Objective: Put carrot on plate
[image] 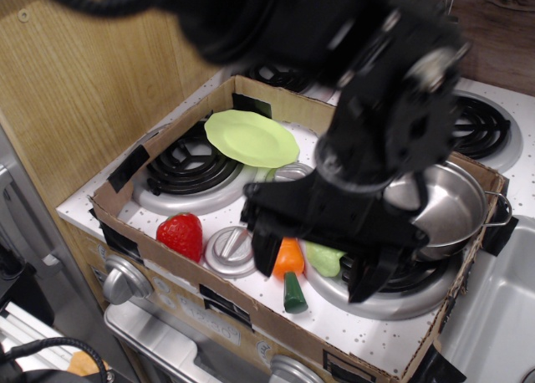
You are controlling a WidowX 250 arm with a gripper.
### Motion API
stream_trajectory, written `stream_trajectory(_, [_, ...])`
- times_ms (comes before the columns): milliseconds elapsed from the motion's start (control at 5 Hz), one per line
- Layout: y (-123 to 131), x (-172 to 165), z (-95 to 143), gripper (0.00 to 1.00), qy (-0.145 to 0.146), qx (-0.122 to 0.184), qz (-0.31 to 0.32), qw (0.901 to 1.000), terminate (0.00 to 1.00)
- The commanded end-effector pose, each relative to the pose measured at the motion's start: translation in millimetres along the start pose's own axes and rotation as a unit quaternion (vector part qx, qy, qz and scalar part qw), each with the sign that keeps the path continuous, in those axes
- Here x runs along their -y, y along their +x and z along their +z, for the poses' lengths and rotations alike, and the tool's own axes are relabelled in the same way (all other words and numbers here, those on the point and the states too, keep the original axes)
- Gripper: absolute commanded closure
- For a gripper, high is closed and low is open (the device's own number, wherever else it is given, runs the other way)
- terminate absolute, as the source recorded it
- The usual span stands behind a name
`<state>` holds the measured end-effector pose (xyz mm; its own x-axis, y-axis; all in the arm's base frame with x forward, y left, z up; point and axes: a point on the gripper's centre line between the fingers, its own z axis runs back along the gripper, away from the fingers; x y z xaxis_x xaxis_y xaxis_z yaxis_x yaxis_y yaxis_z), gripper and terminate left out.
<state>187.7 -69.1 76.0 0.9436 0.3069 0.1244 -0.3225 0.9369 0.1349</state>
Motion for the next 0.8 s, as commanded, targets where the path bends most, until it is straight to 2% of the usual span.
stream_trajectory(0, [6.3,2.0,-20.2,0.00,-0.047,0.011,-0.010,0.9988,0.00])
stream_trajectory(400, [22.8,-1.5,-16.7,0.00,-0.031,0.027,-0.043,0.9982,0.00])
stream_trajectory(600, [23.1,-3.2,-28.8,0.00,-0.047,0.027,-0.056,0.9970,0.00])
